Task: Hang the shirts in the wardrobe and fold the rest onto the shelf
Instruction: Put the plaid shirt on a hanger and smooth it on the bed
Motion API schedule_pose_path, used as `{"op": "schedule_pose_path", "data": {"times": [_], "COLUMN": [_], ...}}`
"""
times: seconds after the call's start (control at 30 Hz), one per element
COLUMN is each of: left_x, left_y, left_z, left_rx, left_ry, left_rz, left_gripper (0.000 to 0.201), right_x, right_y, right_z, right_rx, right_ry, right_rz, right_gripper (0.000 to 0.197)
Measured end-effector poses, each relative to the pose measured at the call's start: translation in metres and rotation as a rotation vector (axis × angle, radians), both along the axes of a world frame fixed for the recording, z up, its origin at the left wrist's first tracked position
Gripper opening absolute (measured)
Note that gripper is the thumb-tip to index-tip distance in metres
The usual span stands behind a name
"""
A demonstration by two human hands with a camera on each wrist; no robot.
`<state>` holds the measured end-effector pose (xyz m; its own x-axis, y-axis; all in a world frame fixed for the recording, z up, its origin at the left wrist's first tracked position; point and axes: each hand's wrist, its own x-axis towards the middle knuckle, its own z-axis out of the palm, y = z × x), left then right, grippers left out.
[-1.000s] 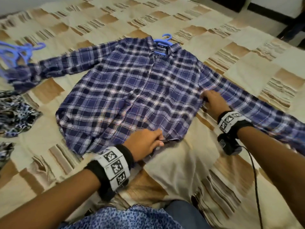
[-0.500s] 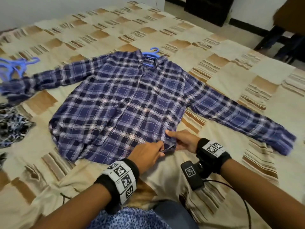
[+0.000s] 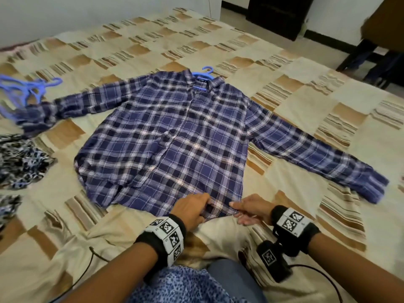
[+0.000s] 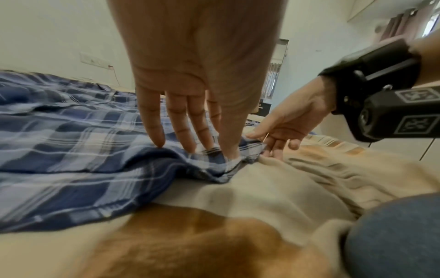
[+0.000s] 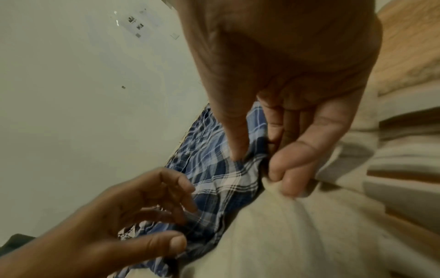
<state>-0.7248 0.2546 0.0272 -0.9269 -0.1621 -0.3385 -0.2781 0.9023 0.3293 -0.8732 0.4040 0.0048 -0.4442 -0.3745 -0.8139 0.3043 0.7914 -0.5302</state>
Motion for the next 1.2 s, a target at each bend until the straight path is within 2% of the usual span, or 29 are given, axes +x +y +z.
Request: {"op": "schedule_pose_path", "data": {"times": [0.13, 0.23, 0.33, 0.4, 0.47, 0.6, 0.67, 0.77, 0.83, 0.87, 0.9, 0.97, 1.07, 1.2], "left_x": [-0.001, -0.002, 0.0, 0.001, 0.002, -0.004, -0.018, -0.056, -0.086, -0.102, -0.119, -0.152, -0.195, -0.235], "left_y": [-0.005, 0.0, 0.002, -0.003, -0.006, -0.007, -0.009, -0.01, -0.005, -0.002, 0.001, 0.007, 0.016, 0.018], "left_z": [-0.005, -0.011, -0.013, -0.011, -0.005, 0.008, 0.016, 0.023, 0.024, 0.022, 0.017, 0.008, -0.007, -0.022], "left_rx": [-0.199, -0.318, -0.295, -0.219, -0.187, -0.282, -0.334, -0.374, -0.331, -0.296, -0.253, -0.176, -0.163, -0.105], "left_ry": [-0.111, -0.203, -0.23, -0.243, -0.283, -0.403, -0.435, -0.308, -0.187, -0.13, -0.073, 0.028, 0.113, 0.197], "left_rz": [-0.036, -0.117, -0.149, -0.102, -0.077, -0.134, -0.144, -0.102, -0.056, -0.045, -0.037, -0.015, -0.007, -0.003], "left_gripper": [0.057, 0.049, 0.032, 0.023, 0.023, 0.024, 0.027, 0.024, 0.021, 0.021, 0.021, 0.025, 0.037, 0.053], "right_x": [0.005, 0.005, 0.004, 0.005, 0.007, 0.01, -0.004, -0.047, -0.086, -0.107, -0.129, -0.169, -0.206, -0.228], "right_y": [-0.001, 0.004, 0.008, 0.011, 0.01, 0.003, 0.003, 0.022, 0.049, 0.065, 0.083, 0.123, 0.174, 0.211], "right_z": [-0.013, -0.014, -0.012, -0.008, -0.006, 0.004, 0.014, 0.024, 0.023, 0.021, 0.017, 0.006, -0.015, -0.033], "right_rx": [-0.04, -0.05, -0.037, -0.043, -0.042, 0.035, 0.105, 0.214, 0.316, 0.362, 0.407, 0.574, 0.835, 0.915], "right_ry": [0.096, 0.095, 0.099, 0.062, 0.047, 0.071, 0.129, 0.466, 0.769, 0.882, 0.959, 1.028, 1.0, 1.075], "right_rz": [0.02, 0.05, 0.121, 0.181, 0.237, 0.388, 0.489, 0.448, 0.338, 0.268, 0.215, 0.215, 0.304, 0.453], "right_gripper": [0.026, 0.025, 0.03, 0.036, 0.04, 0.038, 0.044, 0.052, 0.039, 0.032, 0.034, 0.056, 0.087, 0.073]}}
